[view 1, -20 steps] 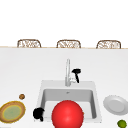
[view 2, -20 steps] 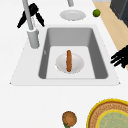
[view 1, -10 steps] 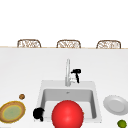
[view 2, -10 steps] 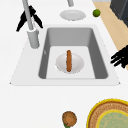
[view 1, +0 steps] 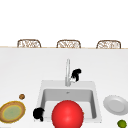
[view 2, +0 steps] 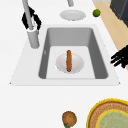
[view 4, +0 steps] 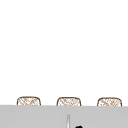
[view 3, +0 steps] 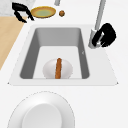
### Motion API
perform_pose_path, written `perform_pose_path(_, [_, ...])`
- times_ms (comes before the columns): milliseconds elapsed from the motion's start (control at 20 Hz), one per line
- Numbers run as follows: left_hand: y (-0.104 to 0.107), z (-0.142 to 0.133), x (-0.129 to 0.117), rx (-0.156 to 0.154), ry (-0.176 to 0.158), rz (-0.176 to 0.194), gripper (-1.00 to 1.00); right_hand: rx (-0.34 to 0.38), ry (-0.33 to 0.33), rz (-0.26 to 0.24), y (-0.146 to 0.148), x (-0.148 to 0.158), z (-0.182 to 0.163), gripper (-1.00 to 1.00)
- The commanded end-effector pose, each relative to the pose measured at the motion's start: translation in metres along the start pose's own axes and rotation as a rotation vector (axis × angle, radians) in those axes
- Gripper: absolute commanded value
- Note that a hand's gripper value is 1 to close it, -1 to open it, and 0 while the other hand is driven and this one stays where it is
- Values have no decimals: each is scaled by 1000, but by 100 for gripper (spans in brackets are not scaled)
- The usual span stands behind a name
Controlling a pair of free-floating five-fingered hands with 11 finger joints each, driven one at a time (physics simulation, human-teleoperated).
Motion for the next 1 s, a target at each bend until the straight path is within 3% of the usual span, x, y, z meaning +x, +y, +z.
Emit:
perform_pose_path(0, [0, 0, 0, 0, 0, 0, 0, -14, -27, 29, 28, -17, 1, 100])
perform_pose_path(150, [0, 0, 0, 0, 0, 0, 0, -19, -42, -9, 22, -15, 0, 100])
perform_pose_path(550, [0, 0, 0, 0, 0, 0, 0, -50, -93, -40, 33, -25, -2, 100])
perform_pose_path(700, [0, 0, 0, 0, 0, 0, 0, -40, -69, -37, 26, -20, -6, 100])
perform_pose_path(750, [0, 0, 0, 0, 0, 0, 0, -7, -65, -48, 19, -19, -9, 100])
perform_pose_path(850, [0, 0, 0, 0, 0, 0, 0, -35, -62, -32, 13, -16, -4, 100])
perform_pose_path(900, [0, 0, 0, 0, 0, 0, 0, -43, -66, -33, 15, -20, 5, -100])
perform_pose_path(950, [0, 0, 0, 0, 0, 0, 0, -45, -58, -32, 10, -21, 7, -100])
